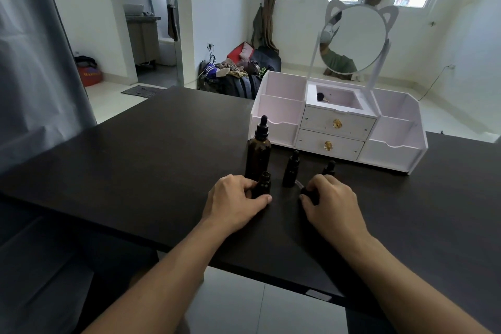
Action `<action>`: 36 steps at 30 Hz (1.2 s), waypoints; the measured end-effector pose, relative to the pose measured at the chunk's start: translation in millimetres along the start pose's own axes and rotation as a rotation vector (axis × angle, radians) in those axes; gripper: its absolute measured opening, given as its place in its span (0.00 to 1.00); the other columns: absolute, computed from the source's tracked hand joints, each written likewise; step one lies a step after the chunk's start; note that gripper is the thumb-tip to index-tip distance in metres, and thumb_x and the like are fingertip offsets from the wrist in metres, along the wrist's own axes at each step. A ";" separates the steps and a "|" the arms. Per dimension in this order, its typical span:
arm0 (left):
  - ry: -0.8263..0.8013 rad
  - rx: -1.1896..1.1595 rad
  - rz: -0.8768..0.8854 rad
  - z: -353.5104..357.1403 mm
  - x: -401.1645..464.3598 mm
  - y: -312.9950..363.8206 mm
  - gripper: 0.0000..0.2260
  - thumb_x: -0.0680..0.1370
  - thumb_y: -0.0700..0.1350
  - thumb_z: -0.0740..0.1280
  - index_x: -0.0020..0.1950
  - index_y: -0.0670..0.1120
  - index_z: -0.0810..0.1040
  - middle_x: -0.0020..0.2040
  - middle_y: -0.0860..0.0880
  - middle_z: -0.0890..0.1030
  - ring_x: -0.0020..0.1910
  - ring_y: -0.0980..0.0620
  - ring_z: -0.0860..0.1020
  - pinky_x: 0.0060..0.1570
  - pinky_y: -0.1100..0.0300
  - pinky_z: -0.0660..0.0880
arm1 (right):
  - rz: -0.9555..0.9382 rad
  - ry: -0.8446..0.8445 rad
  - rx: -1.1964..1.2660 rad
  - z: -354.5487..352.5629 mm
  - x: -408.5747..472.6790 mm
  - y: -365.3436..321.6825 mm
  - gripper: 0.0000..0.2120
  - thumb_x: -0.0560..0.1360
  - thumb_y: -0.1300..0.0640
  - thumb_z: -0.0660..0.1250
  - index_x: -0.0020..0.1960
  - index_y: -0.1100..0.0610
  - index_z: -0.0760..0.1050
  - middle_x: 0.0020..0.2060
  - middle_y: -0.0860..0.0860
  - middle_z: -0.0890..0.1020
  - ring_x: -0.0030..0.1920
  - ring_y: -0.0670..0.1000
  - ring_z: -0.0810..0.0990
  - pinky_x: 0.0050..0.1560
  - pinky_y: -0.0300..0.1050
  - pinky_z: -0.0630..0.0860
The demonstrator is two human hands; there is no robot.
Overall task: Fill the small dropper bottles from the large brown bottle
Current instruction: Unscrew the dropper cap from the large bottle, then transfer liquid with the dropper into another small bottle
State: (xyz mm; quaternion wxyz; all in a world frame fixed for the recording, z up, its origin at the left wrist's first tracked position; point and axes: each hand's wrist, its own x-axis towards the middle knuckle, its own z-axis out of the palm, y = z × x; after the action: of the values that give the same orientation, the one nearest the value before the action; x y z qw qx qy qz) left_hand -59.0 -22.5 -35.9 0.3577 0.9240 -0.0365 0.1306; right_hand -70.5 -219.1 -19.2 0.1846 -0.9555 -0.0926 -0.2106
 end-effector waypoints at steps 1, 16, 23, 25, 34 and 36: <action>-0.002 -0.001 -0.001 0.1 0.3 -0.1 0.18 0.72 0.60 0.72 0.57 0.52 0.83 0.40 0.57 0.75 0.41 0.59 0.73 0.37 0.63 0.66 | -0.006 0.005 -0.001 0.7 -0.3 1.0 0.06 0.73 0.57 0.73 0.46 0.58 0.77 0.44 0.52 0.80 0.39 0.48 0.71 0.42 0.40 0.67; 0.027 -0.072 -0.041 -2.4 -1.9 3.0 0.17 0.68 0.61 0.74 0.52 0.53 0.84 0.37 0.56 0.77 0.38 0.61 0.74 0.34 0.66 0.67 | -0.078 0.187 -0.033 -9.0 -2.5 -2.0 0.09 0.69 0.54 0.77 0.44 0.54 0.79 0.38 0.49 0.81 0.34 0.48 0.77 0.34 0.40 0.72; -0.015 -0.111 -0.071 -3.6 -1.7 1.8 0.17 0.70 0.59 0.74 0.54 0.51 0.83 0.39 0.56 0.78 0.39 0.60 0.76 0.36 0.64 0.70 | -0.172 0.176 0.225 -23.0 56.7 -45.4 0.11 0.75 0.53 0.71 0.55 0.56 0.80 0.47 0.50 0.84 0.45 0.47 0.80 0.48 0.44 0.79; -0.029 -0.116 -0.082 -3.8 -1.8 1.8 0.18 0.71 0.59 0.73 0.56 0.51 0.82 0.41 0.56 0.78 0.40 0.59 0.77 0.40 0.62 0.74 | -0.140 0.112 0.309 -24.2 75.2 -59.1 0.16 0.76 0.52 0.70 0.61 0.56 0.78 0.53 0.50 0.83 0.51 0.46 0.80 0.52 0.41 0.76; -0.025 -0.136 -0.100 -7.5 -4.2 6.0 0.16 0.72 0.57 0.73 0.54 0.51 0.82 0.40 0.55 0.79 0.40 0.58 0.78 0.43 0.61 0.76 | 0.031 -0.019 0.646 -2.4 116.6 -72.7 0.10 0.77 0.54 0.69 0.51 0.59 0.84 0.45 0.54 0.86 0.47 0.52 0.84 0.55 0.52 0.81; -0.017 -0.138 -0.108 -7.7 -4.1 6.4 0.16 0.71 0.57 0.74 0.54 0.50 0.83 0.40 0.54 0.80 0.41 0.57 0.78 0.45 0.59 0.77 | 0.041 0.004 0.657 0.5 116.4 -72.8 0.09 0.77 0.54 0.70 0.48 0.59 0.85 0.43 0.54 0.86 0.46 0.53 0.84 0.52 0.50 0.81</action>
State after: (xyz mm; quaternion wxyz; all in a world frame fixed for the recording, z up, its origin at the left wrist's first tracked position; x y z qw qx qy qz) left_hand -65.6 -22.1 -27.3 0.4264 0.8989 0.0013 0.1003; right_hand 15.2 -140.8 54.0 0.4875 -0.8461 -0.1359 -0.1674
